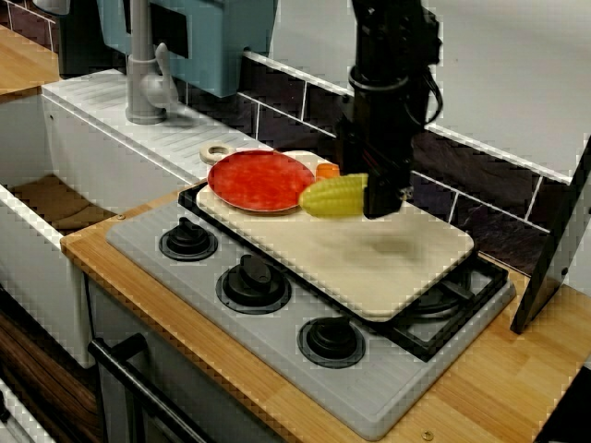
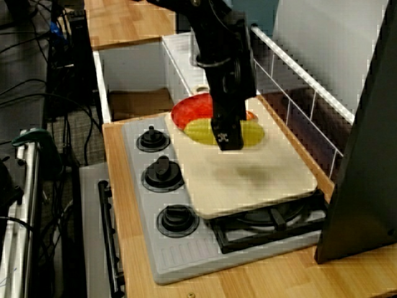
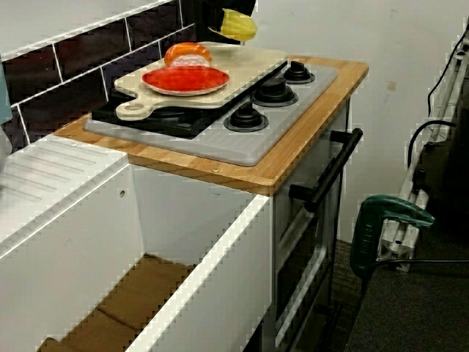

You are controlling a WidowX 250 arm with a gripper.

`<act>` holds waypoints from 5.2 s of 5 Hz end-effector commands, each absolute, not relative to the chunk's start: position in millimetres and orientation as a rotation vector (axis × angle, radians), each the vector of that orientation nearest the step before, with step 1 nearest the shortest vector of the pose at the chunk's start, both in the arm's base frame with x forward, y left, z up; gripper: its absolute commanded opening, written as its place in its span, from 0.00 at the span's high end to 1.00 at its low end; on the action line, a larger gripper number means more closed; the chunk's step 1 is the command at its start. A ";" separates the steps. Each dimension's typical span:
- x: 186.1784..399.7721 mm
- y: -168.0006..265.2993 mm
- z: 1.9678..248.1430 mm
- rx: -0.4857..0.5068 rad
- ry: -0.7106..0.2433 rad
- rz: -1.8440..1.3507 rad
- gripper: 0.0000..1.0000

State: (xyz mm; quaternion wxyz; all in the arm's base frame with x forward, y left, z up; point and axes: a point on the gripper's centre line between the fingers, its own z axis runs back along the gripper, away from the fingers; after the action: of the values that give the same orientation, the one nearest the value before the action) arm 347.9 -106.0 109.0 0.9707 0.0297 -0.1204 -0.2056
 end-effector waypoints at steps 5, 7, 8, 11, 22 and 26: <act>351.5 -19.7 126.4 0.085 -0.337 -0.157 1.00; 354.6 -6.3 114.2 0.110 -0.310 -0.137 1.00; 352.1 -2.5 104.2 0.130 -0.296 -0.136 1.00; 350.3 -3.3 102.9 0.118 -0.287 -0.145 0.00; 366.2 -74.0 125.7 -0.013 -0.307 0.225 0.00; 370.5 -68.2 117.7 -0.011 -0.320 0.301 0.00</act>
State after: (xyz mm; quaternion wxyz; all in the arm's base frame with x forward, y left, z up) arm 366.0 -67.7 95.0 0.9814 0.0052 -0.1251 0.1458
